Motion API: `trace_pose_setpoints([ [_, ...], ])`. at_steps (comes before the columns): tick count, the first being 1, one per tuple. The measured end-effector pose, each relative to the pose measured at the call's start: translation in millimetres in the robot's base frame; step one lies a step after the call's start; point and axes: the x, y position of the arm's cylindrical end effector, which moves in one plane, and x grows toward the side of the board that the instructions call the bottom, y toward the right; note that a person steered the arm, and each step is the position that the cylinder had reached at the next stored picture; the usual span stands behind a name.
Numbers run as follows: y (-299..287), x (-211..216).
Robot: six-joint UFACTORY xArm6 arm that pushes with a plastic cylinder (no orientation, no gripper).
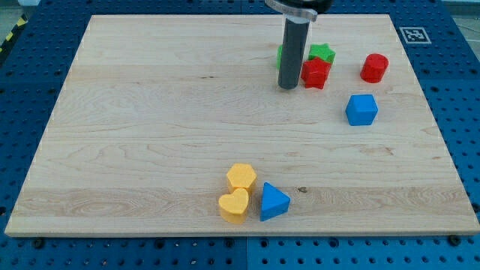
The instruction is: Move the green star into the green circle
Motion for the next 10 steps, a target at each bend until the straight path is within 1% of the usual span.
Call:
trace_pose_setpoints([
  [2,22.3,71.4],
  [3,55.4,99.2],
  [4,101.3,100.6],
  [5,165.8,106.5],
  [6,221.3,101.1],
  [7,234.5,71.1],
  [9,179.6,9.2],
  [10,153.8,-6.2],
])
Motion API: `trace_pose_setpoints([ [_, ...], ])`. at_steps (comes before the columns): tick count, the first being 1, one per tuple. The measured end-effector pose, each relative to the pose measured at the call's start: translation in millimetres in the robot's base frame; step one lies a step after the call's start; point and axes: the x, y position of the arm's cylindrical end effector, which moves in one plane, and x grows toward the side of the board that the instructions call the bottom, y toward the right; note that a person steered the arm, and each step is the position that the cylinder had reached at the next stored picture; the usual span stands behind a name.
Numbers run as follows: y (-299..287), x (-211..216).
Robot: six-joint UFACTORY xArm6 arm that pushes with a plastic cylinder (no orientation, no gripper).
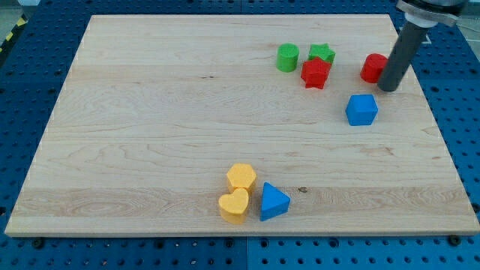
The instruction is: Move the green star into the green circle
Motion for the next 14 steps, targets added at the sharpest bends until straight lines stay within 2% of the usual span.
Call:
trace_pose_setpoints([
  [2,-48.8,-58.8],
  [5,-99.3,-92.8],
  [9,-130.2,-103.1],
  [11,-94.1,-109.3],
  [14,-81.7,-83.2],
])
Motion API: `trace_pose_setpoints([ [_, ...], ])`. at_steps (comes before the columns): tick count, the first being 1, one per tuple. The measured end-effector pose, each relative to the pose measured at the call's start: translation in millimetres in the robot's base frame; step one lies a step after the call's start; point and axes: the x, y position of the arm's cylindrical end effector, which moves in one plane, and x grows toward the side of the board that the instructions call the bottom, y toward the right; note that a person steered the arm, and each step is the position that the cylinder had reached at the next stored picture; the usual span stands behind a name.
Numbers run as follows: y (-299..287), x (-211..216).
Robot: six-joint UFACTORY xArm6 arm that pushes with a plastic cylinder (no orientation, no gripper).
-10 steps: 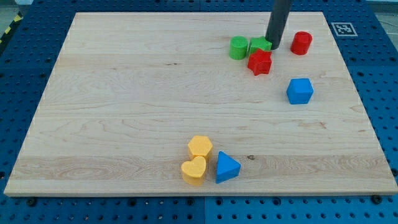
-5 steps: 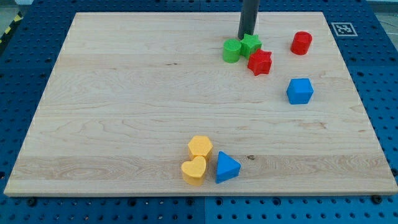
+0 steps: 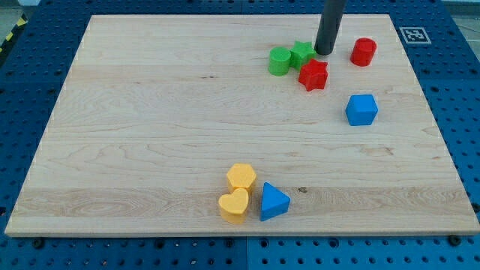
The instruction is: Move the green star into the green circle
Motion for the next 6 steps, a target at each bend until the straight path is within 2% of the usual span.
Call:
trace_pose_setpoints([
  [3,-1.8,6.6],
  [6,-37.2,11.4],
])
